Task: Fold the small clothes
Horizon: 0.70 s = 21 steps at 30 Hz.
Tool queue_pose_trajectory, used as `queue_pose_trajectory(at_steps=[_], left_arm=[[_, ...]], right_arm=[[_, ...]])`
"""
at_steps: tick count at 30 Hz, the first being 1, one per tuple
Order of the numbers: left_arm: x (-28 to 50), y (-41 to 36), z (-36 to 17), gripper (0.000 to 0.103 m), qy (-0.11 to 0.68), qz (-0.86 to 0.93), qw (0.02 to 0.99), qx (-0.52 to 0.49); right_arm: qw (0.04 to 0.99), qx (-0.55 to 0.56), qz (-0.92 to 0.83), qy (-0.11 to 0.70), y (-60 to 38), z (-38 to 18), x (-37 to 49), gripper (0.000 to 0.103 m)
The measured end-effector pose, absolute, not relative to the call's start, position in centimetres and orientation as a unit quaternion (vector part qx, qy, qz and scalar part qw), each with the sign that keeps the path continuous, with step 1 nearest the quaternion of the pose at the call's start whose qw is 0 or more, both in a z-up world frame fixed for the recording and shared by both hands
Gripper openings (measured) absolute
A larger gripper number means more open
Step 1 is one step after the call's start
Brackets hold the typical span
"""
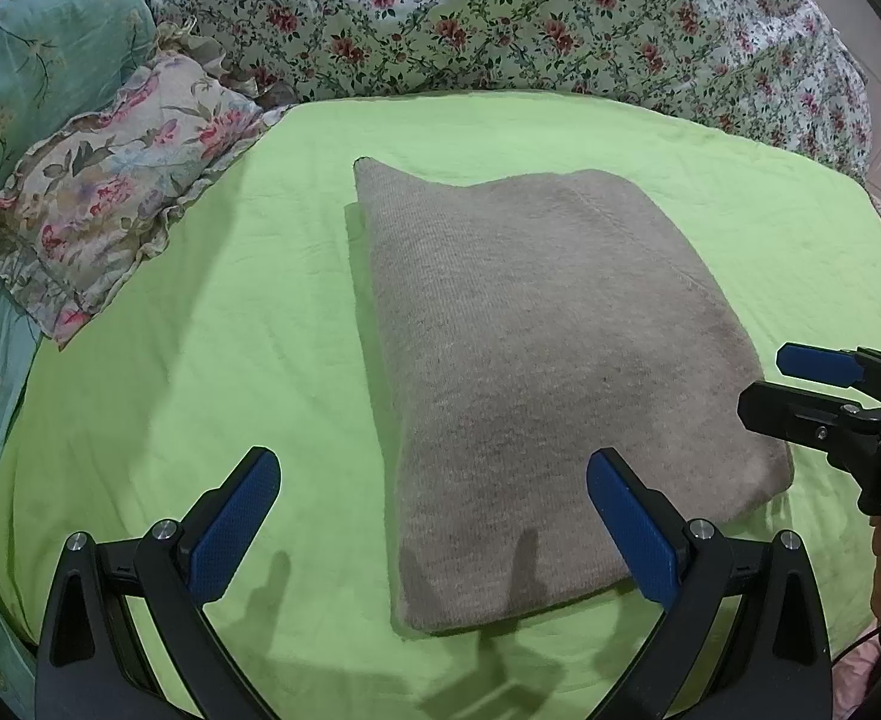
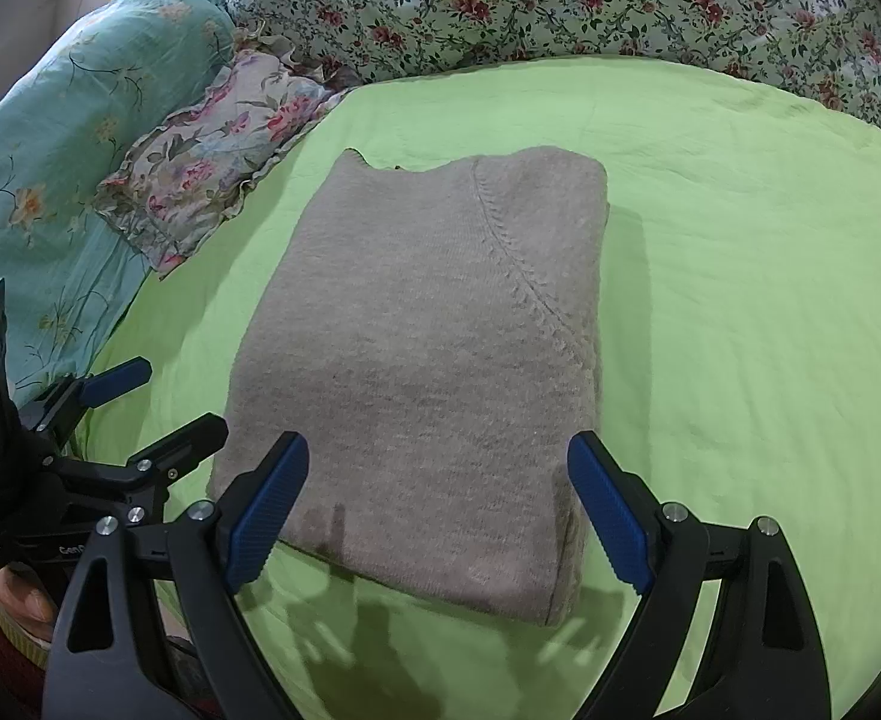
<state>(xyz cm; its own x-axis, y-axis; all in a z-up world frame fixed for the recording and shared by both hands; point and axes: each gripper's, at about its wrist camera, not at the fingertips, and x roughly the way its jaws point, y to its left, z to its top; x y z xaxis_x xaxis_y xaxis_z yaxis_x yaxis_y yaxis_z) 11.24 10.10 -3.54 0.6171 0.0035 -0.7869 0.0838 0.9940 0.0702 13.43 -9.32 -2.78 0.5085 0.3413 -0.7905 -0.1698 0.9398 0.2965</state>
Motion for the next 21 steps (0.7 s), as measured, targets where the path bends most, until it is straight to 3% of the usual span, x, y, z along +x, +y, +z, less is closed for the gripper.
queue_pose_trajectory(at_steps=[21], left_arm=[[12.4,10.9,-3.5,0.102,0.434,-0.004,0.9,0.044]], right_arm=[[0.867,0.103,0.135,0.469,-10.5,-3.2,14.6,0.088]])
